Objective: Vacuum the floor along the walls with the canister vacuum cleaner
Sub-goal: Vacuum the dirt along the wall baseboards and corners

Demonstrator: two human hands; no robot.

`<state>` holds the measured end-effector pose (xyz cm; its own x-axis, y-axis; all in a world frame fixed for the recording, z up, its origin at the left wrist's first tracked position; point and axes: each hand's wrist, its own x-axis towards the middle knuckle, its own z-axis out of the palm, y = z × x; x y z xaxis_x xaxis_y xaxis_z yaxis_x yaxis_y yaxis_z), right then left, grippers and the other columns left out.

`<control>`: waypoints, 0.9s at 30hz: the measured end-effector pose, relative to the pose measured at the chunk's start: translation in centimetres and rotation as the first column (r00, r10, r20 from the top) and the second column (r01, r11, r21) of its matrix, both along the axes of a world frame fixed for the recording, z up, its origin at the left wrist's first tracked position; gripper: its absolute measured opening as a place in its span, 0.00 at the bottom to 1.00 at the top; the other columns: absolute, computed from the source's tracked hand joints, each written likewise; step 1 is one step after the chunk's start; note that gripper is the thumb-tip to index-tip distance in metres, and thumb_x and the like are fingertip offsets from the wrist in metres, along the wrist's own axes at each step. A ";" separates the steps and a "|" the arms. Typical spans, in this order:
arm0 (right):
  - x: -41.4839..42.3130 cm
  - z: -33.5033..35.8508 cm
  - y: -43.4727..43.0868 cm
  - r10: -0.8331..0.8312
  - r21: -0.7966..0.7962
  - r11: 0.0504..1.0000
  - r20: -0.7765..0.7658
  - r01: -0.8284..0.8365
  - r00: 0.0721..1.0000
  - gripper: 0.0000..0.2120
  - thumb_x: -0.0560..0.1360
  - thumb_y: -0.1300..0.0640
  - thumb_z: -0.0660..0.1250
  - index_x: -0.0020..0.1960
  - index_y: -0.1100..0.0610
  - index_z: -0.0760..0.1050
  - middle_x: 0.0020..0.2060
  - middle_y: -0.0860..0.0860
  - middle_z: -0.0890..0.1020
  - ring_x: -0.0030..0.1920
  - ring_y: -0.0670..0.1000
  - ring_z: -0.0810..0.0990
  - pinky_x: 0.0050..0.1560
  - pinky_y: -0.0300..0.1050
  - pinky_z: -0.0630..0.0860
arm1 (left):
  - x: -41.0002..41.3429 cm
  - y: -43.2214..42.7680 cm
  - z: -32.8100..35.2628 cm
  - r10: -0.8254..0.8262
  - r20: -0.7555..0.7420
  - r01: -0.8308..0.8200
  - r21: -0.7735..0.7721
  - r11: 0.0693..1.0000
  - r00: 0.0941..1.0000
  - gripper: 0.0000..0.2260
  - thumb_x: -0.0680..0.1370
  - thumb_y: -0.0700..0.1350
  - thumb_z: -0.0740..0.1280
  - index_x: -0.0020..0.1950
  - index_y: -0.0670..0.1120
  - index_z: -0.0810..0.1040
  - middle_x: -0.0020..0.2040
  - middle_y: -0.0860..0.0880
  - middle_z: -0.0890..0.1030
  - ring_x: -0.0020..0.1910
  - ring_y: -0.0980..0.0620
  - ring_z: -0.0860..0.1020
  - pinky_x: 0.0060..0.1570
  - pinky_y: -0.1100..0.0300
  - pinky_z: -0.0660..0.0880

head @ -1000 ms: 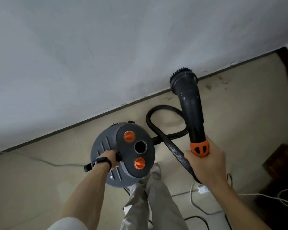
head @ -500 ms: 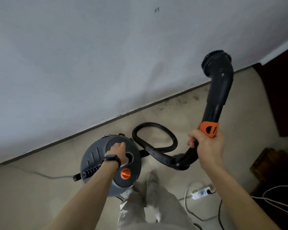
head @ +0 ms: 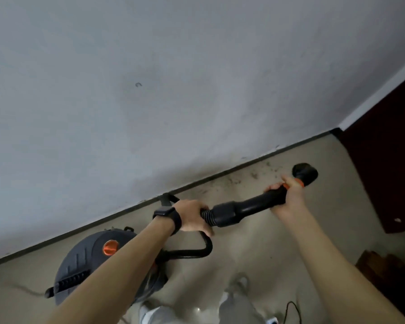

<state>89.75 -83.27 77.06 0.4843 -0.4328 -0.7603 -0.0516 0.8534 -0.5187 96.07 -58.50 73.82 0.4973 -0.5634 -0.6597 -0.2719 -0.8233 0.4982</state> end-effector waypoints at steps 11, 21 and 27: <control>3.4 -7.6 -8.0 0.393 0.146 0.918 -0.207 -0.369 0.896 0.08 0.83 0.55 0.68 0.52 0.58 0.70 0.37 0.53 0.75 0.37 0.52 0.78 0.53 0.59 0.79 | -3.4 -9.1 -2.8 0.248 -0.188 -0.176 0.333 0.926 0.950 0.26 0.67 0.56 0.76 0.63 0.51 0.76 0.58 0.50 0.79 0.58 0.47 0.77 0.60 0.53 0.75; 7.5 -11.7 -8.6 0.552 0.241 0.830 -0.220 -0.504 0.804 0.15 0.80 0.53 0.72 0.61 0.60 0.72 0.49 0.56 0.80 0.51 0.57 0.84 0.54 0.60 0.81 | 0.5 -13.2 -7.2 0.495 -0.304 -0.411 0.301 0.861 0.814 0.25 0.64 0.55 0.79 0.58 0.53 0.76 0.55 0.51 0.80 0.54 0.49 0.77 0.56 0.54 0.75; 10.0 -11.3 -10.2 0.774 0.307 0.633 -0.269 -0.711 0.573 0.14 0.81 0.53 0.71 0.57 0.60 0.71 0.57 0.61 0.82 0.53 0.64 0.82 0.59 0.71 0.75 | 3.3 -17.4 -7.7 0.457 -0.368 -0.339 0.342 0.876 0.810 0.28 0.64 0.58 0.77 0.62 0.50 0.79 0.55 0.50 0.81 0.55 0.48 0.79 0.58 0.52 0.77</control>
